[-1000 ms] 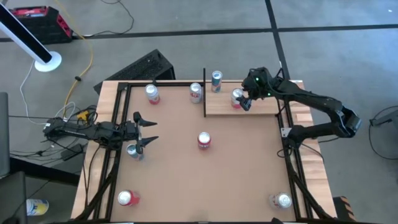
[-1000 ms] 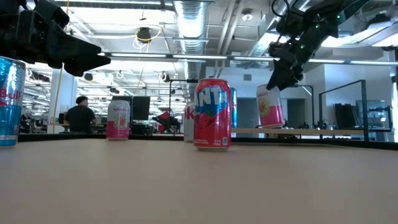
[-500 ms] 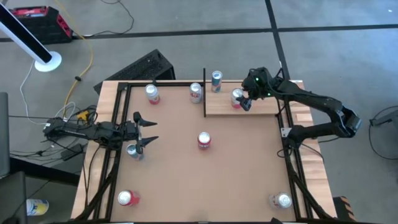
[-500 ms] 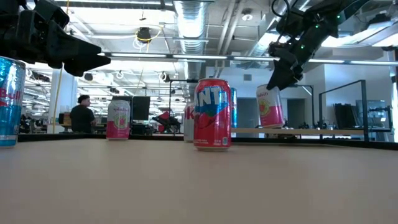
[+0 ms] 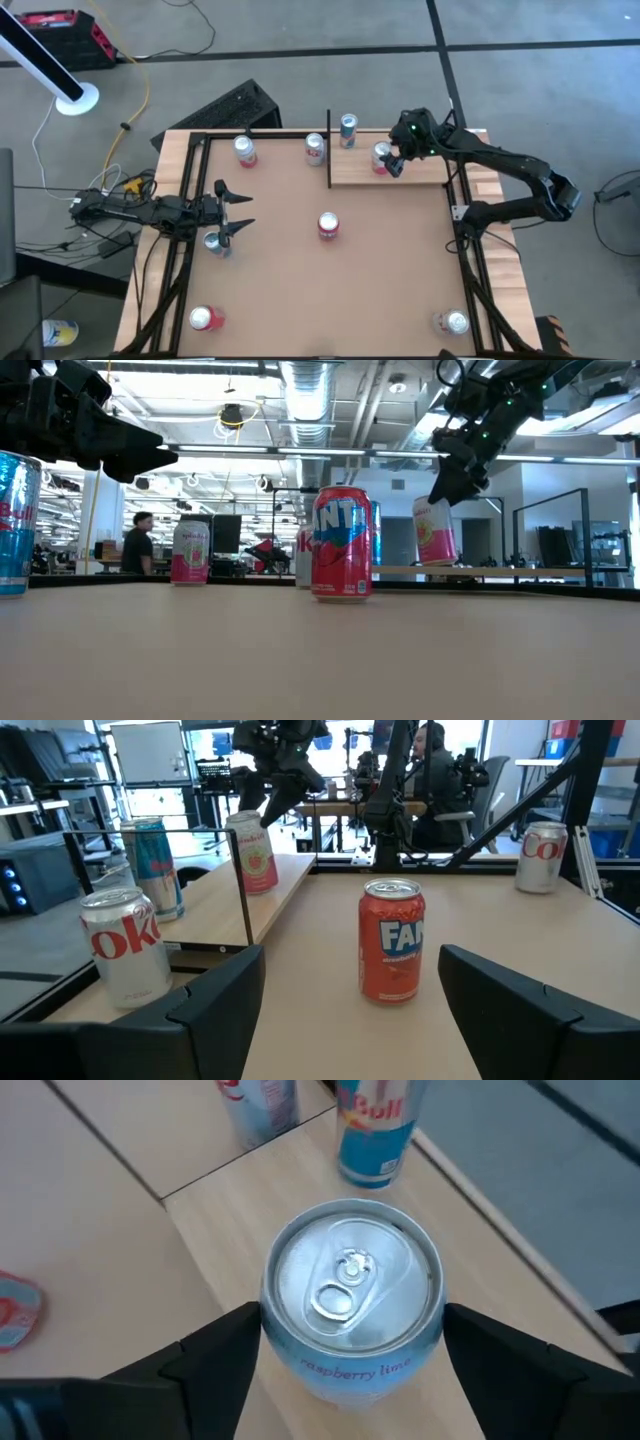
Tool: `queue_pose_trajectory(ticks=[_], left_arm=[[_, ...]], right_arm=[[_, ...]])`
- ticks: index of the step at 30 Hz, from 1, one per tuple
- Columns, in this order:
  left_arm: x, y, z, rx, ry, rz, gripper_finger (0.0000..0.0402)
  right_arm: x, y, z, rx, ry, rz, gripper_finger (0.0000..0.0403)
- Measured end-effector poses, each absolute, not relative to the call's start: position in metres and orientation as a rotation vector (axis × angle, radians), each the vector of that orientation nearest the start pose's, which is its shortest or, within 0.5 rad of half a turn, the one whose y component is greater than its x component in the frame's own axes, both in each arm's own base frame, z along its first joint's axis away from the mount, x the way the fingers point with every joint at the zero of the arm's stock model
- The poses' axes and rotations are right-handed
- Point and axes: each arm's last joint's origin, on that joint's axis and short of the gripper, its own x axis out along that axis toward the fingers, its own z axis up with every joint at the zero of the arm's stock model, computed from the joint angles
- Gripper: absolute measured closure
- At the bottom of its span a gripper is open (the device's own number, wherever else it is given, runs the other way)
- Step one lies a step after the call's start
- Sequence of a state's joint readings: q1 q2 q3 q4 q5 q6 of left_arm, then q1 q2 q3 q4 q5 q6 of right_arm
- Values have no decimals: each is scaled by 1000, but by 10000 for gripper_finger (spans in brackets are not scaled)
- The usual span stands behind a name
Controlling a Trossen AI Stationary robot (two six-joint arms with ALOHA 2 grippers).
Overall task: Place canned beverage on shelf
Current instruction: Put the bottom pink-white soda can on the shelf
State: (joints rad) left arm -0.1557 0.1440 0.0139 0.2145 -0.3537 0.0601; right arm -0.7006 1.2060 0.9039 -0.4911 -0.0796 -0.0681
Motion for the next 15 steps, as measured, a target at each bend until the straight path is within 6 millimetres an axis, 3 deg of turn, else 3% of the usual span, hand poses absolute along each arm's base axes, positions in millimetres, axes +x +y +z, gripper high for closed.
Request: queue_pose_trajectory(ticks=[8, 15], left_arm=[[104, -6, 177, 39, -76, 200, 118], [104, -6, 177, 40, -71, 200, 118]], right_arm=[[188, -158, 266, 228, 773, -641, 8], [187, -154, 273, 214, 762, -631, 12]])
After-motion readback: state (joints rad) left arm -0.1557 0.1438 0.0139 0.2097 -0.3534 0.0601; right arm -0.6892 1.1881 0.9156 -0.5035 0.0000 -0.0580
